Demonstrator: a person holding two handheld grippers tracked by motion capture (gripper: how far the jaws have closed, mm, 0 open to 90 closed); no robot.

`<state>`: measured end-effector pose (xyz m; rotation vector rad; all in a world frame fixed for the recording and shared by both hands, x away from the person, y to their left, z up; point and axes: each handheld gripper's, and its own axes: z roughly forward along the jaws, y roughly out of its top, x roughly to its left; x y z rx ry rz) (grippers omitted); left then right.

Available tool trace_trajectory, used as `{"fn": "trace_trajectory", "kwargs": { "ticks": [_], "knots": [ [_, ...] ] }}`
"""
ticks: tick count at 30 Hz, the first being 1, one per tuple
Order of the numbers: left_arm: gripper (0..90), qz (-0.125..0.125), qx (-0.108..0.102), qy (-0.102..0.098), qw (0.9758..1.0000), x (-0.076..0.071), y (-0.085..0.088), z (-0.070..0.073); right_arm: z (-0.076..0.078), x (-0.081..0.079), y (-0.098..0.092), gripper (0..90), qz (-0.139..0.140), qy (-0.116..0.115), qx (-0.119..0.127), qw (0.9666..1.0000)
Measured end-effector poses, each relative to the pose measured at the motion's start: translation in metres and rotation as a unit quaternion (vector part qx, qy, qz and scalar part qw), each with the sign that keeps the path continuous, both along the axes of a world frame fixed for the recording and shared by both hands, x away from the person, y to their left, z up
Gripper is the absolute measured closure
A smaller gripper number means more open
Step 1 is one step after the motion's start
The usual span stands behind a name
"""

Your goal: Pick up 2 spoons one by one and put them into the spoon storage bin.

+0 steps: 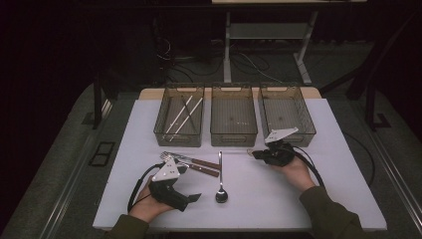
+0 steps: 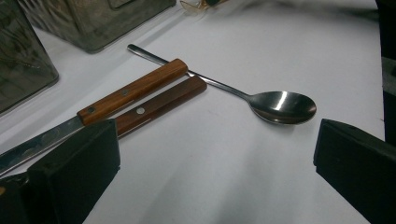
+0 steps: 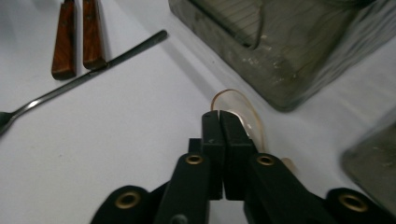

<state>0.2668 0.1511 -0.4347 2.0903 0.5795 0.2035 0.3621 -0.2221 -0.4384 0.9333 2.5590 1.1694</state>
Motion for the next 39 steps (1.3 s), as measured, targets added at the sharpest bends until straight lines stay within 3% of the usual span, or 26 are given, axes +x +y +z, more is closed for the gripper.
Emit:
{"fn": "trace_trajectory", "kwargs": {
  "ticks": [6,10,17,21,26,29,39],
  "knots": [
    [0.0,0.001,-0.001,0.001,1.0000,0.000,0.000,0.000,0.014,0.000,-0.026,71.7,-0.012,-0.005,0.011,0.9999],
    [0.0,0.001,-0.001,0.002,1.0000,0.000,0.000,0.000,0.018,-0.001,-0.046,63.5,-0.016,-0.002,-0.003,0.9999],
    [0.0,0.001,0.001,0.002,1.0000,0.001,0.000,-0.001,0.011,-0.001,-0.079,52.6,-0.027,0.005,-0.029,0.9992],
    [0.0,0.000,0.003,0.003,1.0000,0.001,-0.001,-0.001,0.005,0.003,-0.086,46.2,-0.031,0.005,-0.027,0.9991],
    [0.0,0.000,0.003,0.003,1.0000,0.001,-0.001,-0.001,-0.006,0.007,-0.077,44.8,-0.009,0.020,-0.032,0.9993],
    [0.0,0.000,0.003,0.003,1.0000,0.001,-0.001,-0.001,-0.011,0.007,-0.070,45.7,-0.003,0.016,-0.052,0.9985],
    [0.0,0.002,0.000,0.004,1.0000,0.001,0.000,-0.001,-0.012,0.005,-0.068,58.4,0.004,0.000,-0.060,0.9982]
  ]
}}
